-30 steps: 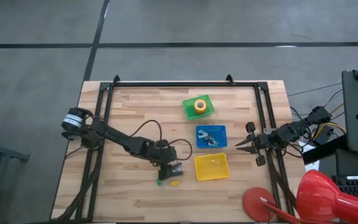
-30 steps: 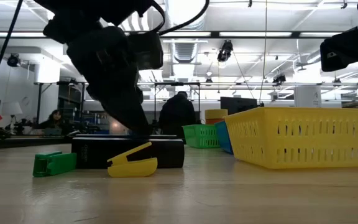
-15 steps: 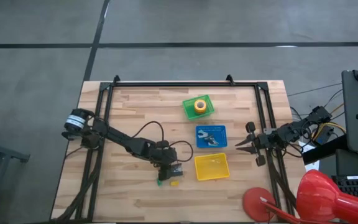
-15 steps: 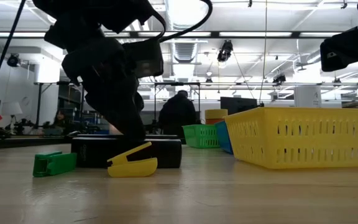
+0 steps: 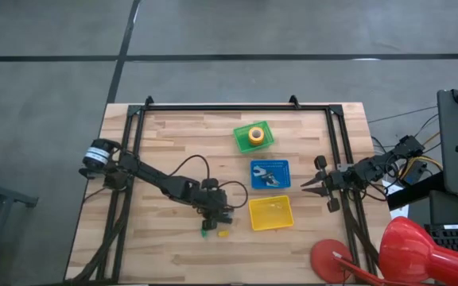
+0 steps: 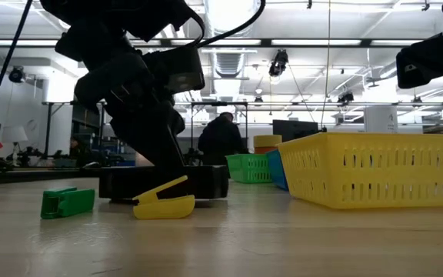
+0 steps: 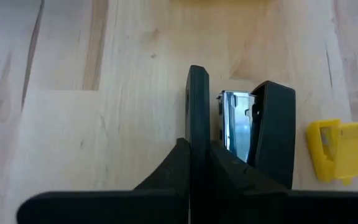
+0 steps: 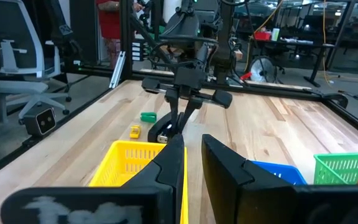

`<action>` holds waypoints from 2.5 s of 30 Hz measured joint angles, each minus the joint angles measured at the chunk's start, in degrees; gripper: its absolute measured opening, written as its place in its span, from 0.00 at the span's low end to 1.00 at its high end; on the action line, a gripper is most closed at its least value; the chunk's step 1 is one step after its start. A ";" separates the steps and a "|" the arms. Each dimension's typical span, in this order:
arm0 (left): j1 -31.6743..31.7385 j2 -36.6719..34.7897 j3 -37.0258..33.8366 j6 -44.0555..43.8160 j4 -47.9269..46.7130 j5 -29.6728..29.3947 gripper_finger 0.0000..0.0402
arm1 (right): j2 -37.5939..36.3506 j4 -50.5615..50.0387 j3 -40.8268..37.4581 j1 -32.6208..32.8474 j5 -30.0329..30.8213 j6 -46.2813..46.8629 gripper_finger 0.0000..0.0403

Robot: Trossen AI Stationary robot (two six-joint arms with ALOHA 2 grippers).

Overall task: Pick and place Stapler, Stapler remover, tape
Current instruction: Put the black stapler into the yellow bin

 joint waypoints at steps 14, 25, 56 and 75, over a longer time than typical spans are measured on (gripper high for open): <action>-0.02 0.02 1.90 2.32 1.02 -0.15 0.09 | 0.01 0.01 0.00 0.00 0.00 -0.04 0.13; -0.07 0.02 3.98 4.98 0.53 -0.04 0.09 | 0.02 0.00 0.00 0.00 0.00 -0.01 0.13; -0.80 0.00 12.78 10.58 -9.02 -1.02 0.09 | 0.02 0.01 0.00 0.02 0.00 -0.08 0.13; -1.03 -0.04 18.62 16.16 -13.17 -2.61 0.10 | 0.02 0.00 0.00 0.02 -0.02 -0.10 0.13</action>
